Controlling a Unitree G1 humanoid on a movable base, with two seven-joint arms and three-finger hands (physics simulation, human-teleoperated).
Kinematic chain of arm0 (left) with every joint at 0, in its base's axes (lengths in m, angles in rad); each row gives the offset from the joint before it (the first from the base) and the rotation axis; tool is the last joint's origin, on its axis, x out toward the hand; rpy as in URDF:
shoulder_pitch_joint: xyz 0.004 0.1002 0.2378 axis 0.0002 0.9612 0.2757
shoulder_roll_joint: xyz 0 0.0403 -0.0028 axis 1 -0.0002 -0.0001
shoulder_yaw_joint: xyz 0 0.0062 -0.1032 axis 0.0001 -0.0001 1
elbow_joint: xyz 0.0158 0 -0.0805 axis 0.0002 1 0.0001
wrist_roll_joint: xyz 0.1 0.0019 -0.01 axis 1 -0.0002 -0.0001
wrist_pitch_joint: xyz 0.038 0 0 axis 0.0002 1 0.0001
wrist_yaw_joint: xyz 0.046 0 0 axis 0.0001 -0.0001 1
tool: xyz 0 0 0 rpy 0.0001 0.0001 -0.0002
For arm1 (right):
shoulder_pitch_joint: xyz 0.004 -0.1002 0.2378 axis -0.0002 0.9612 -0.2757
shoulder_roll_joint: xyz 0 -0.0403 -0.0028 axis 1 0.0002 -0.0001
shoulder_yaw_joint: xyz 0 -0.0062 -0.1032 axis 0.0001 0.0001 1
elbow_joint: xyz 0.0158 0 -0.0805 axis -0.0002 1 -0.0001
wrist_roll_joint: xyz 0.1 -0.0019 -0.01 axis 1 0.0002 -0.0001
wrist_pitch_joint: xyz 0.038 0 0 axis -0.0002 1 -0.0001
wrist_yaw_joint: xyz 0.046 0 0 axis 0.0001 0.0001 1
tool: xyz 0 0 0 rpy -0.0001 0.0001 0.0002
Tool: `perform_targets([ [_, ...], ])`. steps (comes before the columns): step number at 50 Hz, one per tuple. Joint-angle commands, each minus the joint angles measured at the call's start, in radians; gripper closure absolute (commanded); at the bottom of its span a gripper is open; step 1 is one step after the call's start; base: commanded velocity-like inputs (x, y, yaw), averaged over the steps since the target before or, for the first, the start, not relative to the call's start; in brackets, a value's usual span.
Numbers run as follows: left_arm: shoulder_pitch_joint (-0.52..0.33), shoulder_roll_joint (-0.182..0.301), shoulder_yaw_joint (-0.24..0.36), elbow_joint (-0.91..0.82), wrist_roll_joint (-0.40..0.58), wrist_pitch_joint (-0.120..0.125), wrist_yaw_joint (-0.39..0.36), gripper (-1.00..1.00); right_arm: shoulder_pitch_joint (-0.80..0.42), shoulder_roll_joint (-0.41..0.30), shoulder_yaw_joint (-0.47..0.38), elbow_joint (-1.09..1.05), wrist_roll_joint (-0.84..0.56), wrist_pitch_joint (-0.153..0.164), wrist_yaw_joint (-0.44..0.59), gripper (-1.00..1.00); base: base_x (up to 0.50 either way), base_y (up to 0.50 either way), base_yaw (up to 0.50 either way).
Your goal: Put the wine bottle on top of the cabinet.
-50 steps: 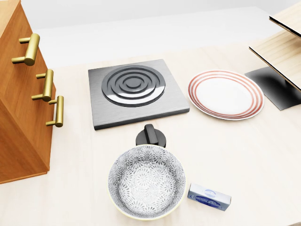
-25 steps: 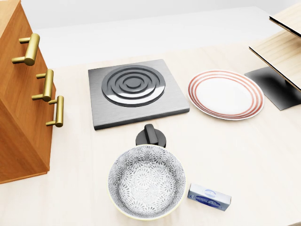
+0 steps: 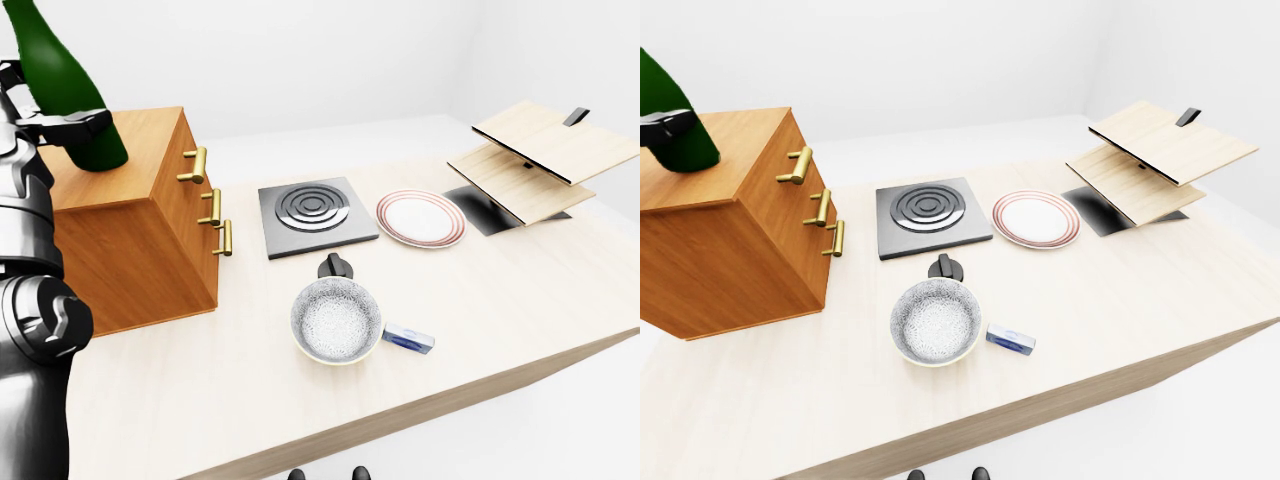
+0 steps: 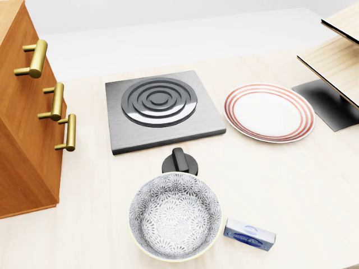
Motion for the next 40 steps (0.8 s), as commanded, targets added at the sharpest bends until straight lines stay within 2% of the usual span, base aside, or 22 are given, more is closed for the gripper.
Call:
perform_targets([
  [1,0.009,-0.003,-0.005,0.011,-0.016,0.000,0.009,0.00,-0.001,-0.004,0.000,0.000,0.002,0.000,0.000,-1.00,0.00,0.00,0.00],
  [4,0.014,-0.004,-0.004,0.011,-0.018,0.000,0.009,-0.12,-0.001,-0.007,-0.001,0.000,0.005,0.000,0.000,-1.00,0.00,0.00,0.00],
  [5,0.015,-0.004,-0.007,0.011,-0.014,0.000,0.012,0.04,-0.003,-0.010,0.000,0.003,0.008,0.000,0.000,-1.00,0.00,0.00,0.00],
  [6,-0.004,0.000,-0.011,0.010,-0.010,0.000,0.011,0.06,-0.004,-0.012,0.001,0.004,0.007,0.000,0.000,-1.00,0.00,0.00,0.00],
  [7,-0.007,0.002,-0.010,0.009,-0.010,0.000,0.009,0.03,-0.004,-0.013,0.002,0.005,0.007,0.000,0.000,-1.00,0.00,0.00,0.00],
  [9,-0.014,0.004,-0.012,0.009,-0.007,0.000,0.008,-0.17,-0.006,-0.014,0.005,0.005,0.005,0.000,0.000,-1.00,0.00,0.00,0.00],
  [12,0.008,0.002,-0.005,0.009,-0.014,0.000,0.009,-0.21,-0.009,-0.016,0.009,0.006,0.004,0.000,0.000,-1.00,0.00,0.00,0.00],
  [13,-0.015,0.008,-0.014,0.007,-0.006,0.000,0.000,-0.35,-0.010,-0.017,0.013,0.006,0.004,0.000,0.000,-1.00,0.00,0.00,0.00],
  [14,-0.024,0.011,-0.015,0.007,-0.004,0.000,0.000,-0.62,-0.010,-0.016,0.014,0.004,0.003,0.000,0.000,-1.00,0.00,0.00,0.00],
  [16,-0.007,0.011,-0.010,0.008,-0.007,0.000,0.001,-1.00,-0.011,-0.016,0.012,0.007,0.003,0.000,0.000,-1.00,0.00,0.00,0.00],
  [30,0.007,0.010,-0.007,0.008,-0.013,0.000,-0.002,-1.00,-0.021,-0.016,0.029,0.009,-0.002,0.000,0.000,-1.00,0.00,0.00,0.00],
  [40,-0.019,0.042,-0.006,-0.007,-0.018,0.000,-0.002,-1.00,-0.025,-0.020,0.030,0.012,-0.002,0.000,0.000,-1.00,0.00,0.00,0.00],
])
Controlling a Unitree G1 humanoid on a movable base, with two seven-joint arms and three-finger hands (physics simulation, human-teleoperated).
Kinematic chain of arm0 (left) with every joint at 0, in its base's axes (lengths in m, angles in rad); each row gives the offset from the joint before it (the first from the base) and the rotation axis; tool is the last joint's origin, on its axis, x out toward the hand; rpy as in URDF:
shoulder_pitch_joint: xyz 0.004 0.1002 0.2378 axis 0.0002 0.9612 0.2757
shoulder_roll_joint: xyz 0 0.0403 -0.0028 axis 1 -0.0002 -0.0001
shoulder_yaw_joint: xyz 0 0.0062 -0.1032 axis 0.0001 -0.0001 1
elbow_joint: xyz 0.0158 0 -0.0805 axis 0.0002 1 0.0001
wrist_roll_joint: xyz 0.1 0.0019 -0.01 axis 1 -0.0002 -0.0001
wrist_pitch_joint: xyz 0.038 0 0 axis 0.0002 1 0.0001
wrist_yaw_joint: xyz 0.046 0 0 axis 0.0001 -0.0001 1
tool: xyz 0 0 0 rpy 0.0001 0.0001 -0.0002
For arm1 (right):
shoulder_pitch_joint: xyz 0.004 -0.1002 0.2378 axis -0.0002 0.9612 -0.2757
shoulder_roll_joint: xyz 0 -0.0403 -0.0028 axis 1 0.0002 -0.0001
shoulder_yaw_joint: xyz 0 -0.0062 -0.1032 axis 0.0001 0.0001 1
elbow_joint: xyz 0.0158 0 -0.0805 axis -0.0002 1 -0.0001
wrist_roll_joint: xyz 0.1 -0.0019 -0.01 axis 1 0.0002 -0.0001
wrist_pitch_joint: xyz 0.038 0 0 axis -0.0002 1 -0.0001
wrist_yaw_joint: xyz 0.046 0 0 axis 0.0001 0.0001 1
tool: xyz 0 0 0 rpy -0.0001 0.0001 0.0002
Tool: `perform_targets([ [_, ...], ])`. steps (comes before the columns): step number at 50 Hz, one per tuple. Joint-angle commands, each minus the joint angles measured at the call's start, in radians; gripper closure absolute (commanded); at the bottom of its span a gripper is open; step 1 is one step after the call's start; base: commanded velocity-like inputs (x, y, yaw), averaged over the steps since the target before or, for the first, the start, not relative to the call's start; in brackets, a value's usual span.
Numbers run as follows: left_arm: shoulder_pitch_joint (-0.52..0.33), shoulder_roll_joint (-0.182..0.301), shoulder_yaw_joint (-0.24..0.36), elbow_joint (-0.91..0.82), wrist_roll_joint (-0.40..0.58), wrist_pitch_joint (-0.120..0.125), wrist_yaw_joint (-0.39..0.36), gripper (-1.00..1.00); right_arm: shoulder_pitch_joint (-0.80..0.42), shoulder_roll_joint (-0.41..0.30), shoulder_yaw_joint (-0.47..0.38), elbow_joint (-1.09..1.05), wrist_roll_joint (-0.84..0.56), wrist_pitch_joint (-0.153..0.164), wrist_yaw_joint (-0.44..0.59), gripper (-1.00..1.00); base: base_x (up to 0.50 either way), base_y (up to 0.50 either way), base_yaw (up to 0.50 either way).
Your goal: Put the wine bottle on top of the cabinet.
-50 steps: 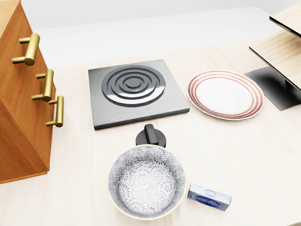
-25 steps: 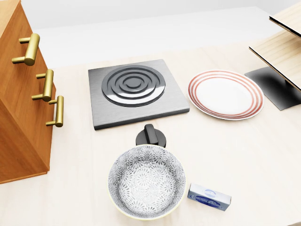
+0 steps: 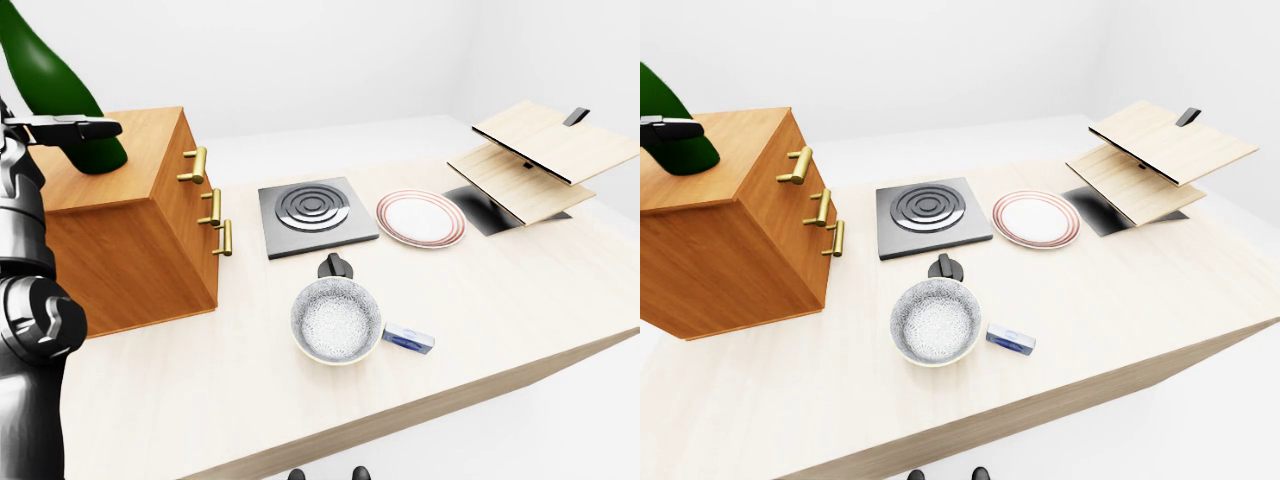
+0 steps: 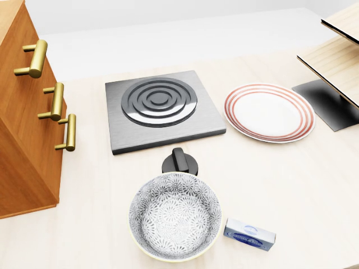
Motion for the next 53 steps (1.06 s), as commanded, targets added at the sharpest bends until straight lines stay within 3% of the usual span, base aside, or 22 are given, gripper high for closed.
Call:
perform_targets([
  [1,-0.022,0.032,0.004,-0.016,-0.010,0.000,-0.003,-1.00,-0.006,-0.006,0.006,0.005,0.001,0.000,0.000,-1.00,0.00,0.00,0.00],
  [4,-0.087,0.074,0.002,-0.038,-0.018,0.000,0.001,-1.00,-0.012,-0.010,0.014,0.007,0.000,0.000,0.000,-1.00,0.00,0.00,0.00],
  [6,-0.084,0.092,0.010,-0.052,-0.036,0.000,-0.015,-1.00,-0.014,-0.012,0.019,0.008,0.000,0.000,0.000,-1.00,0.00,0.00,0.00],
  [9,-0.133,0.154,0.023,-0.094,-0.075,0.000,-0.038,-1.00,-0.018,-0.015,0.024,0.011,0.001,0.000,0.000,-1.00,0.00,0.00,0.00],
  [13,-0.237,0.225,-0.003,-0.210,-0.096,0.000,-0.083,-1.00,-0.028,-0.020,0.038,0.014,-0.001,0.000,0.000,-1.00,0.00,0.00,0.00],
  [17,-0.291,0.241,-0.023,-0.334,-0.122,0.000,-0.137,-1.00,-0.039,-0.021,0.054,0.012,0.002,0.000,0.000,-1.00,0.00,0.00,0.00],
  [21,-0.278,0.232,-0.018,-0.474,-0.161,0.000,-0.159,-1.00,-0.046,-0.026,0.055,0.011,0.011,0.000,0.000,-1.00,0.00,0.00,0.00],
  [26,-0.163,0.209,0.005,-0.752,-0.233,0.000,-0.167,-1.00,-0.044,-0.032,0.054,-0.005,0.038,0.000,0.000,-1.00,0.00,0.00,0.00],
  [30,-0.035,0.180,0.061,-1.003,-0.334,0.000,-0.128,-1.00,-0.056,-0.053,0.074,-0.028,0.077,0.000,0.000,-1.00,0.00,0.00,0.00],
  [35,0.179,0.131,0.158,-1.426,-0.509,0.000,-0.030,-1.00,-0.071,-0.064,0.101,-0.045,0.089,0.000,0.000,-1.00,0.00,0.00,0.00],
  [40,0.248,0.133,0.206,-1.598,-0.686,0.000,0.083,-1.00,-0.079,-0.047,0.114,-0.051,0.074,0.000,0.000,-1.00,0.00,0.00,0.00],
  [42,0.320,0.108,0.264,-1.722,-0.787,0.000,0.145,-1.00,-0.076,-0.029,0.112,-0.056,0.063,0.000,0.000,-1.00,0.00,0.00,0.00],
  [48,0.435,0.145,0.317,-1.842,-1.068,0.000,0.330,-1.00,-0.072,0.012,0.113,-0.081,0.049,0.000,0.000,-1.00,0.00,0.00,0.00],
  [51,0.546,0.171,0.358,-1.930,-1.252,0.000,0.454,-1.00,-0.066,0.025,0.106,-0.105,0.061,0.000,0.000,-1.00,0.00,0.00,0.00],
  [53,0.643,0.210,0.353,-1.976,-1.276,0.000,0.459,-1.00,-0.064,0.037,0.117,-0.117,0.054,0.000,0.000,-1.00,0.00,0.00,0.00],
])
